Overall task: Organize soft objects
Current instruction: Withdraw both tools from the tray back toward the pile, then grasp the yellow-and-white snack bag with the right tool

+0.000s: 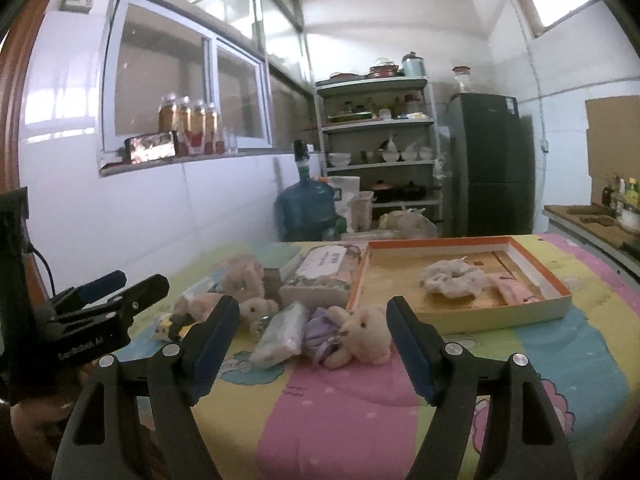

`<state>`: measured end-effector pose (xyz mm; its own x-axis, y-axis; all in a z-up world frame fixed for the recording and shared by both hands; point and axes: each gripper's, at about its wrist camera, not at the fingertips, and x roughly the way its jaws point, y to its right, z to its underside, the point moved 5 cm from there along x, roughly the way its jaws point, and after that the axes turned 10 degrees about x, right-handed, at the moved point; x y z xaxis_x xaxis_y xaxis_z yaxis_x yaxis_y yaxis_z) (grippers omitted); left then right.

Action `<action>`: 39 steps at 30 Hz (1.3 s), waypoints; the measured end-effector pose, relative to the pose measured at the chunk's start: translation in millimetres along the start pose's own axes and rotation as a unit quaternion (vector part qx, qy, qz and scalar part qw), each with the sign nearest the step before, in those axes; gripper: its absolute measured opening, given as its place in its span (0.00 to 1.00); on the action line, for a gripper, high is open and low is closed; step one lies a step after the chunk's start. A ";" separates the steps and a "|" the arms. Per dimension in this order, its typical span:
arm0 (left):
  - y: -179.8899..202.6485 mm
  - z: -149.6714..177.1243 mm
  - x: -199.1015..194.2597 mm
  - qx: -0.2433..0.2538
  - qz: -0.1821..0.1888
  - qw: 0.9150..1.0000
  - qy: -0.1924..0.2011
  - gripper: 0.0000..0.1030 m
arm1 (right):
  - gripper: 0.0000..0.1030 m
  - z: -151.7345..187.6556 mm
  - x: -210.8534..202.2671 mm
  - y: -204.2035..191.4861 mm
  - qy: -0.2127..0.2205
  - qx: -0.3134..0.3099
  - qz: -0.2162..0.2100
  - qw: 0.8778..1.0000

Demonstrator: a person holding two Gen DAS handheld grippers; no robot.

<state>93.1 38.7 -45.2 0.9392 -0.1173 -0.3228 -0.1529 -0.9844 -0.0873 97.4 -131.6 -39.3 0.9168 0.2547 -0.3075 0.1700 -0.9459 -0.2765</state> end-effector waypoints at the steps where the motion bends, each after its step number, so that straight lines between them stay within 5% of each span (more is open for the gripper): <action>1: -3.0 3.4 0.3 -0.002 0.000 1.000 -0.002 0.84 | 0.75 1.0 0.4 -2.9 0.001 -0.005 -0.002 1.000; 8: -27.0 28.3 1.2 -0.021 -0.007 1.000 -0.022 0.84 | 0.75 10.9 9.4 -21.5 -0.015 -0.018 -0.032 0.999; 17: -49.6 44.2 5.0 -0.037 -0.013 0.999 -0.035 0.84 | 0.75 37.7 51.1 -47.2 -0.098 -0.011 -0.103 0.990; 25: -86.0 47.8 0.4 -0.056 -0.047 0.997 -0.034 0.84 | 0.75 58.9 112.3 -85.4 -0.206 -0.054 -0.191 0.958; 35: -100.9 52.0 6.4 -0.061 -0.048 0.996 -0.040 0.84 | 0.75 69.5 189.3 -112.5 -0.308 -0.076 -0.190 0.929; 39: -108.2 54.5 8.9 -0.067 -0.050 0.996 -0.044 0.84 | 0.77 72.7 185.9 -117.1 -0.322 -0.082 -0.193 0.923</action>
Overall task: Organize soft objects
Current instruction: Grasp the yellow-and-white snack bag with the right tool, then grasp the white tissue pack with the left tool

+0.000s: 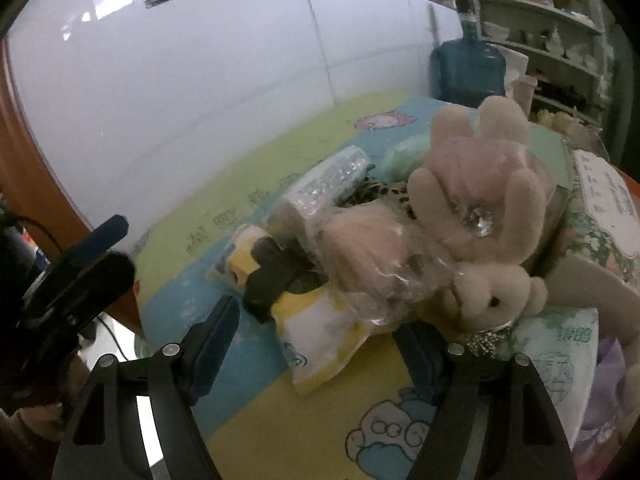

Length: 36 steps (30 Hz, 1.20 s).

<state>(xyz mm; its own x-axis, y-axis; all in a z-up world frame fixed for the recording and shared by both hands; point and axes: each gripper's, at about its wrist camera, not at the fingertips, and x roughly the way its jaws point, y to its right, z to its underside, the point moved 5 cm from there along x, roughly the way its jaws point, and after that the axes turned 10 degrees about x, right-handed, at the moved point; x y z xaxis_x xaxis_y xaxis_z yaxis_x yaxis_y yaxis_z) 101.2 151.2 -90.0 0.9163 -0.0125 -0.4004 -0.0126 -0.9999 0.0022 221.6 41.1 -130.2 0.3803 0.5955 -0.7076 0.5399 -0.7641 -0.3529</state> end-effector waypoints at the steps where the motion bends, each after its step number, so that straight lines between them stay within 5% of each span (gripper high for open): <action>1: -1.8 0.6 1.0 -0.002 -0.001 1.000 -0.001 0.84 | 0.77 3.6 -2.4 -3.6 -0.006 0.002 -0.009 1.000; 7: -11.4 4.3 5.1 -0.019 -0.004 1.000 -0.007 0.84 | 0.77 28.8 -19.6 -31.5 -0.029 -0.028 -0.035 0.999; 11: -18.0 5.7 1.3 -0.025 -0.011 1.000 -0.005 0.84 | 0.77 20.8 -22.0 -31.8 -0.007 -0.034 -0.010 0.999; 17: -23.0 6.9 -0.6 -0.028 -0.028 0.999 -0.007 0.78 | 0.76 6.3 6.7 -38.7 -0.034 -0.030 -0.042 0.998; 19: -26.8 9.3 1.2 -0.030 -0.037 0.999 -0.014 0.76 | 0.73 2.7 17.1 -38.4 -0.048 -0.026 -0.047 0.997; 22: -32.5 11.8 2.6 -0.042 -0.027 0.999 -0.016 0.76 | 0.52 -0.4 25.4 -33.3 -0.052 -0.037 -0.016 0.998; 26: -35.7 11.0 6.9 -0.037 -0.031 0.999 -0.022 0.76 | 0.47 1.7 20.9 -33.0 -0.051 -0.048 -0.010 0.997; 31: -31.5 -2.3 15.0 -0.023 0.004 0.999 -0.026 0.76 | 0.41 16.2 14.1 -42.5 -0.050 -0.025 -0.056 0.997; 36: -17.4 -30.3 31.8 -0.031 0.095 0.995 -0.032 0.77 | 0.40 35.1 -12.5 -40.5 -0.031 0.000 -0.081 0.996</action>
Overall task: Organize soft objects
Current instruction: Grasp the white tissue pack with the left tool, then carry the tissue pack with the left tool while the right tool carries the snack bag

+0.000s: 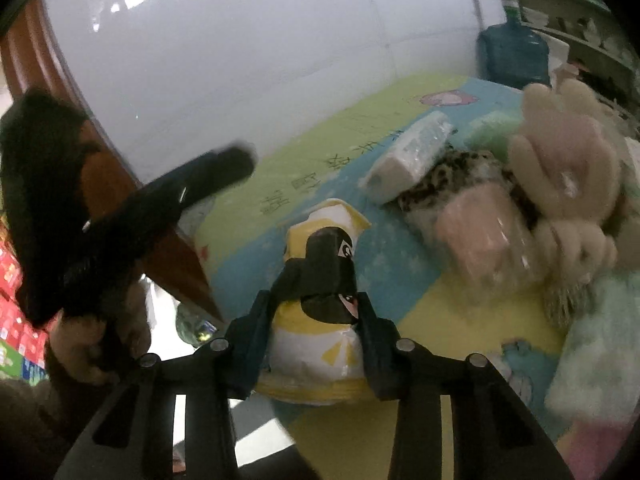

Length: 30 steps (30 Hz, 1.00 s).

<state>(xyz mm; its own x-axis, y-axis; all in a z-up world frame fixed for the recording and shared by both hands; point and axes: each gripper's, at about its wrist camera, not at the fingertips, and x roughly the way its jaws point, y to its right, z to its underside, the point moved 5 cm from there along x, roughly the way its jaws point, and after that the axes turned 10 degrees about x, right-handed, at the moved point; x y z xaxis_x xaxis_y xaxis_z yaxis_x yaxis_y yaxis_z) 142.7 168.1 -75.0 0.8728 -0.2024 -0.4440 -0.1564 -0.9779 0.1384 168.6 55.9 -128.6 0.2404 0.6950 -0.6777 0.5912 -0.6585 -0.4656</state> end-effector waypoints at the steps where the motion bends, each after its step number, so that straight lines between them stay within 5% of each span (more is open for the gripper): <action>1: 3.7 -4.4 5.4 0.000 0.013 1.000 -0.005 0.77 | 0.40 3.5 -6.3 -0.6 0.006 0.006 -0.009 1.000; 7: 25.7 -19.7 62.5 0.016 0.036 0.998 -0.044 0.77 | 0.41 30.0 -49.6 5.3 0.050 0.030 -0.007 0.998; 14: 17.9 -7.6 106.7 -0.026 0.006 0.996 -0.085 0.76 | 0.41 49.6 -86.1 19.7 0.079 0.061 -0.001 0.995; 22: 8.1 6.8 114.4 -0.063 0.004 0.992 -0.106 0.49 | 0.41 51.4 -94.8 29.0 0.091 0.070 -0.026 0.993; 30: 11.9 5.7 98.2 -0.064 0.004 0.995 -0.077 0.42 | 0.41 58.8 -97.5 33.8 0.101 0.075 -0.029 0.992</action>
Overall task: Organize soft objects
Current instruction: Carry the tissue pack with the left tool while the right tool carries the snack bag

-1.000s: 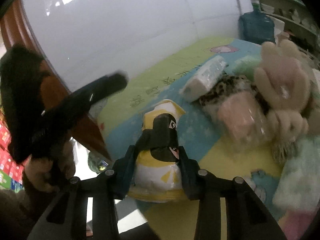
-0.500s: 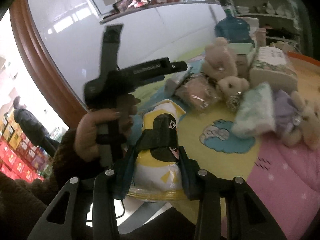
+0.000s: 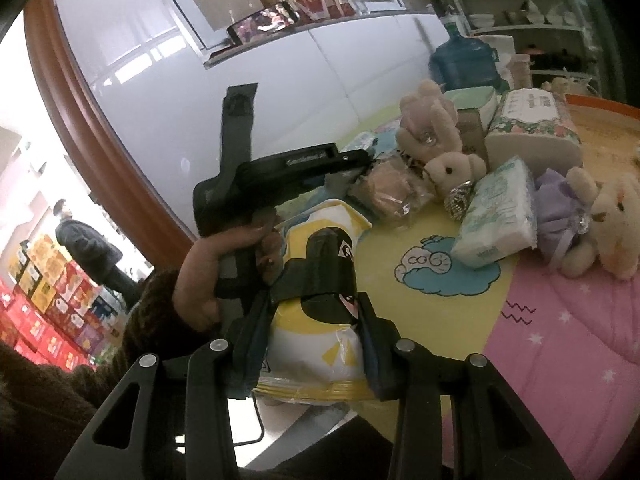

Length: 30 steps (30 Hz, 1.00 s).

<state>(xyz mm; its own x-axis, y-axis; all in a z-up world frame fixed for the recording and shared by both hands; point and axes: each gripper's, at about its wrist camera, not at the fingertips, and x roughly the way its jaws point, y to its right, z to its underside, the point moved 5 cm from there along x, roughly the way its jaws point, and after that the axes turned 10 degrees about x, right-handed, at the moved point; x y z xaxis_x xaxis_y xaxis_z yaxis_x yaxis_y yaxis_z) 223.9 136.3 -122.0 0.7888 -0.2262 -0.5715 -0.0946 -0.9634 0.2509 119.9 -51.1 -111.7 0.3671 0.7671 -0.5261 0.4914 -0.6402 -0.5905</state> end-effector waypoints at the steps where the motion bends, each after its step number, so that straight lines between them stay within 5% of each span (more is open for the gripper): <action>1: 1.5 0.1 -2.2 0.002 -0.003 1.000 0.003 0.42 | 0.41 0.6 -1.2 0.7 0.002 0.000 0.001 1.000; 14: 49.8 -5.6 -65.9 0.068 -0.039 0.994 0.077 0.42 | 0.41 -7.0 -27.5 6.2 0.054 -0.006 0.033 0.998; 30: 126.7 -17.7 -100.1 0.135 -0.001 0.983 0.121 0.42 | 0.41 -17.0 -94.6 25.7 0.146 0.010 0.083 0.986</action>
<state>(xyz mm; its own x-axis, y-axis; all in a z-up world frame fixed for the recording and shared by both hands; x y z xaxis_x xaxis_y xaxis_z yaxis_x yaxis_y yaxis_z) 143.7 39.4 -19.2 0.9074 -0.2158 -0.3607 -0.2258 -0.9741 0.0147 111.2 -139.4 -66.7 0.6538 0.6293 -0.4200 0.3916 -0.7565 -0.5239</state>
